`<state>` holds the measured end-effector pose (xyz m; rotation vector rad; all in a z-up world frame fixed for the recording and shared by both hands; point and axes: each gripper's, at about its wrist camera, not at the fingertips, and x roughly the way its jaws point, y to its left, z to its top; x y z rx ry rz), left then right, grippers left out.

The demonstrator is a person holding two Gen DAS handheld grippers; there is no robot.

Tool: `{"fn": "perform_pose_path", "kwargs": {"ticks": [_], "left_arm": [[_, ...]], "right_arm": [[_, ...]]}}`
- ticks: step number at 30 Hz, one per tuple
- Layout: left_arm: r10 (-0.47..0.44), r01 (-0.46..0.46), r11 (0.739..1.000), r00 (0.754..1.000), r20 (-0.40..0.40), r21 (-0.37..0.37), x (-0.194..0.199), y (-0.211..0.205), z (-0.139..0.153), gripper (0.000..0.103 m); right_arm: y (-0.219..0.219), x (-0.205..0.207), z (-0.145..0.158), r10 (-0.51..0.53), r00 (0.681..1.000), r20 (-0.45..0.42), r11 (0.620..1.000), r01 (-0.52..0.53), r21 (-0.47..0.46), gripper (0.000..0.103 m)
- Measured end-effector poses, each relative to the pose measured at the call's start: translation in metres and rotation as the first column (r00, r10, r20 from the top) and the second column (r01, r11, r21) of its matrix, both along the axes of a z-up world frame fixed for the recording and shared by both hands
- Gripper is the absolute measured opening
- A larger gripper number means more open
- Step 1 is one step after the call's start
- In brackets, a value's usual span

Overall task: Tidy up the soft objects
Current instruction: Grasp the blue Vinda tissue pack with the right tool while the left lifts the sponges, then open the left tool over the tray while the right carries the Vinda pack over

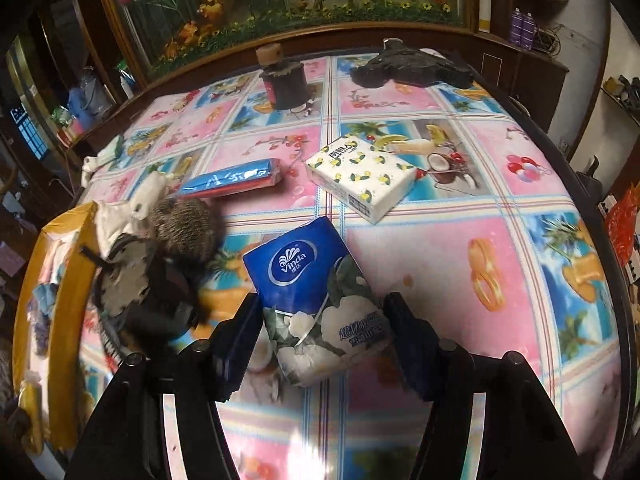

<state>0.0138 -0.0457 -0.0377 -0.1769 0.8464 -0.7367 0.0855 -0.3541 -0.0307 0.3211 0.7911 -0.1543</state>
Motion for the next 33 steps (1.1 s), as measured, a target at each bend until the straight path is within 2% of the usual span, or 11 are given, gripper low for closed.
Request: {"fn": "perform_pose_path", "kwargs": {"ticks": [9,14,18,24,33], "left_arm": [[0.074,-0.074,0.997,0.996,0.041,-0.018,-0.005,0.034,0.012,0.039],[0.148,-0.15,0.988,0.987,0.06,0.035,0.004,0.063,0.013,0.039],[0.193,-0.201,0.974,0.978,0.079,0.103,0.022,0.085,0.011,0.039],[0.266,-0.266,0.947,0.964,0.026,0.182,0.068,0.111,-0.004,0.039],[0.292,-0.282,0.929,0.956,-0.006,0.24,0.132,0.108,-0.016,0.039]], "right_arm": [[0.035,-0.06,0.041,0.084,0.992,0.097,0.995,-0.088,0.039,0.062],[0.073,-0.068,0.054,0.177,0.978,0.113,0.981,-0.184,0.054,0.062],[0.106,-0.064,0.059,0.254,0.96,0.118,0.963,-0.262,0.059,0.062],[0.158,-0.044,0.062,0.359,0.928,0.099,0.927,-0.367,0.075,0.062],[0.232,-0.004,0.051,0.472,0.881,0.023,0.881,-0.473,0.019,0.062]]}}
